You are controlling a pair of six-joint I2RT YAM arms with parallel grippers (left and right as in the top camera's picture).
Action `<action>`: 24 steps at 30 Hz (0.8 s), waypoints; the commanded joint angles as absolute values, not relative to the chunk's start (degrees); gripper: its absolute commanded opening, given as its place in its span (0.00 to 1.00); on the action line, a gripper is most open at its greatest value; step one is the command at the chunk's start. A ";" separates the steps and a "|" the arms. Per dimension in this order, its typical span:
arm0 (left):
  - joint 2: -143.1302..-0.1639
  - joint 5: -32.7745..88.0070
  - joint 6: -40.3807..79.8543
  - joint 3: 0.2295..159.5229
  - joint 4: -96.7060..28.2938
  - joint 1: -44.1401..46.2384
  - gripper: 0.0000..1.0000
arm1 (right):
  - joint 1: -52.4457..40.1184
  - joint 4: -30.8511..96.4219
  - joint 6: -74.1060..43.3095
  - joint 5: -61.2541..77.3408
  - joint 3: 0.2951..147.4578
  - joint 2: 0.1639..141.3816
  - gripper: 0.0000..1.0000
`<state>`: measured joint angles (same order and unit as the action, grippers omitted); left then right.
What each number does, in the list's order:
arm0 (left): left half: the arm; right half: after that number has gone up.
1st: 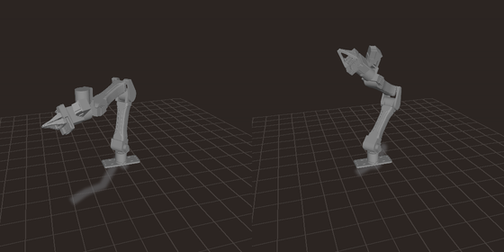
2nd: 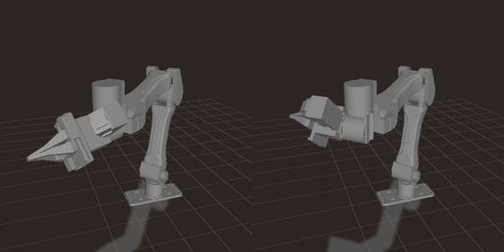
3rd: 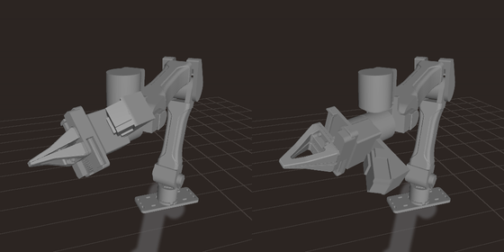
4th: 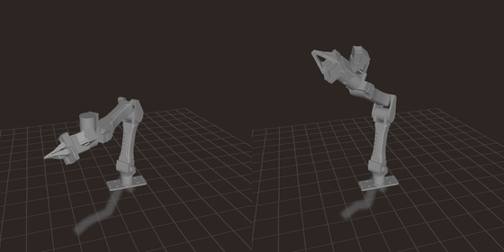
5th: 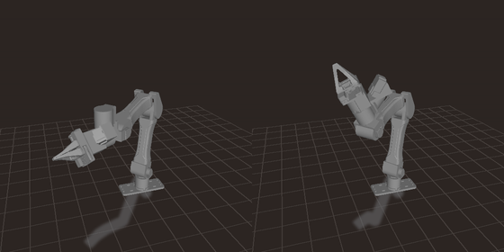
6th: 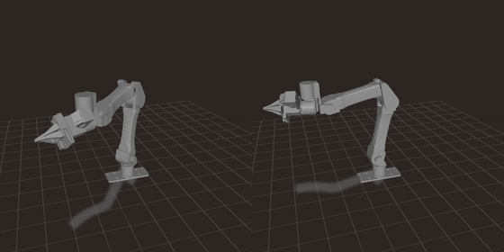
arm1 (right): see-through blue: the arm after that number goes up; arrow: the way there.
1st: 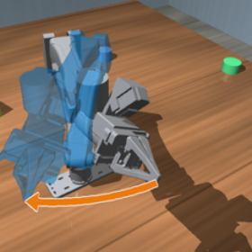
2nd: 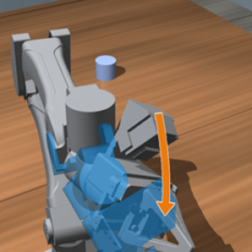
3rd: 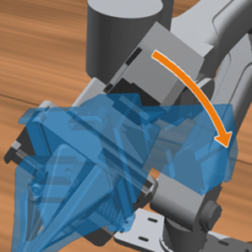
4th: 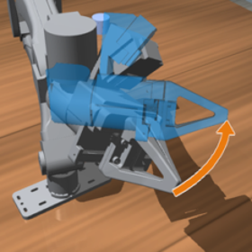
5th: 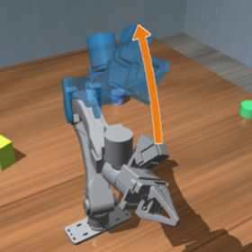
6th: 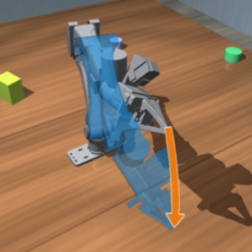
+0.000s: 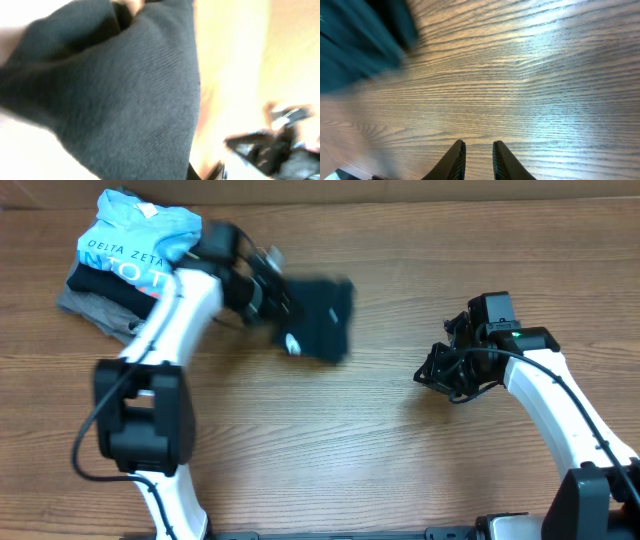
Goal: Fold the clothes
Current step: 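Carry the folded shirt with the left gripper onto the shirt stack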
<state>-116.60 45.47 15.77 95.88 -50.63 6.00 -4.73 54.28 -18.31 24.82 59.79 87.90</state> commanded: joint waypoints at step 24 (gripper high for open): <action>-115.48 14.22 20.16 115.39 -54.63 -26.68 1.00 | -4.43 60.99 -18.00 24.47 60.88 86.43 0.19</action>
<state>-115.68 18.61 22.00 112.62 -51.99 -23.49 -4.62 61.08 -18.22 24.64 59.90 87.79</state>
